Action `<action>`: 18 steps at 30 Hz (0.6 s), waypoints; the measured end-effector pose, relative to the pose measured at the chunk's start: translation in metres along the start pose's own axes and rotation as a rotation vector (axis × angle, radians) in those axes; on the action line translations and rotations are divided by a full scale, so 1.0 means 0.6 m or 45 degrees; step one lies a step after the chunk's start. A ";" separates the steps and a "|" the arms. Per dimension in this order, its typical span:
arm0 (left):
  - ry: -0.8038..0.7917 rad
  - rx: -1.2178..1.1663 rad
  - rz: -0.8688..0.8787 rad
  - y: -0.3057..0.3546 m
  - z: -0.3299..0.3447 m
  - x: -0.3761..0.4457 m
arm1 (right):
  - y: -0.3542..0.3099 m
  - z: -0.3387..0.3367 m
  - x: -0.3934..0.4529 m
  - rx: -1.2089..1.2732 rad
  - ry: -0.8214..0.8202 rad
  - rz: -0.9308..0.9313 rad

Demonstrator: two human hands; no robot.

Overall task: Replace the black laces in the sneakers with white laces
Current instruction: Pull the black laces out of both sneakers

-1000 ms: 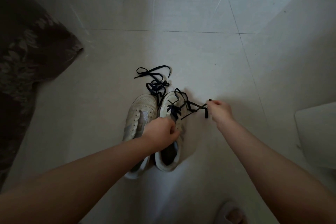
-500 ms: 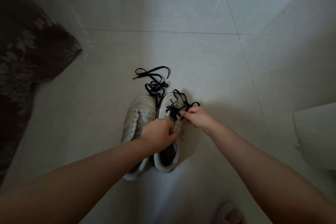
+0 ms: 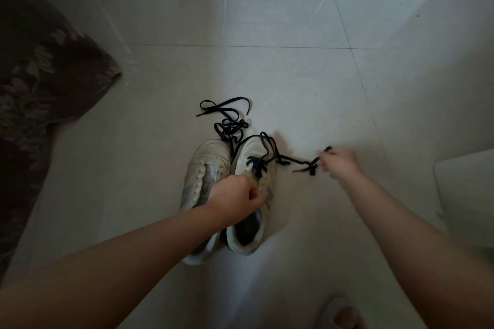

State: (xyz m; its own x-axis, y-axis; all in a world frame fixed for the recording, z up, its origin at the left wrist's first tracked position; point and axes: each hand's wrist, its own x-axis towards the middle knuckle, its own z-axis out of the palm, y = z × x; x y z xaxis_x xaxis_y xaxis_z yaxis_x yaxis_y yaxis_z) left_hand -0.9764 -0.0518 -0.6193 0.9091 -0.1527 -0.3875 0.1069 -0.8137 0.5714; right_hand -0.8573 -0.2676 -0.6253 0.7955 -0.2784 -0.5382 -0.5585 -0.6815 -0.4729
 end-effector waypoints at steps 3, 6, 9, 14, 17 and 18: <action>0.069 -0.119 -0.017 -0.002 0.001 -0.005 | -0.016 0.033 -0.066 -0.652 -0.615 -0.149; 0.159 -0.219 -0.106 -0.008 -0.004 -0.005 | -0.026 0.054 -0.086 -1.065 -0.854 -0.317; 0.143 -0.240 -0.214 -0.011 -0.009 0.000 | -0.043 0.063 -0.082 -0.778 -0.386 -0.577; 0.152 -0.221 -0.233 -0.008 -0.011 0.004 | -0.081 0.096 -0.108 -0.403 -0.187 -1.279; 0.172 -0.183 -0.231 -0.012 -0.009 0.005 | -0.079 0.102 -0.099 -0.731 -0.149 -1.445; 0.178 -0.168 -0.232 -0.013 -0.007 0.005 | -0.075 0.098 -0.094 -0.803 -0.114 -1.431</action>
State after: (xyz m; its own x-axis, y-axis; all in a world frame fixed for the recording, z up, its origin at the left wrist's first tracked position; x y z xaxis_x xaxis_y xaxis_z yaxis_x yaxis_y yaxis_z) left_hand -0.9726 -0.0432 -0.6219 0.9159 0.0766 -0.3941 0.3174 -0.7392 0.5941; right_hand -0.8910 -0.1815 -0.6144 0.7215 0.6822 -0.1184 0.6294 -0.7175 -0.2983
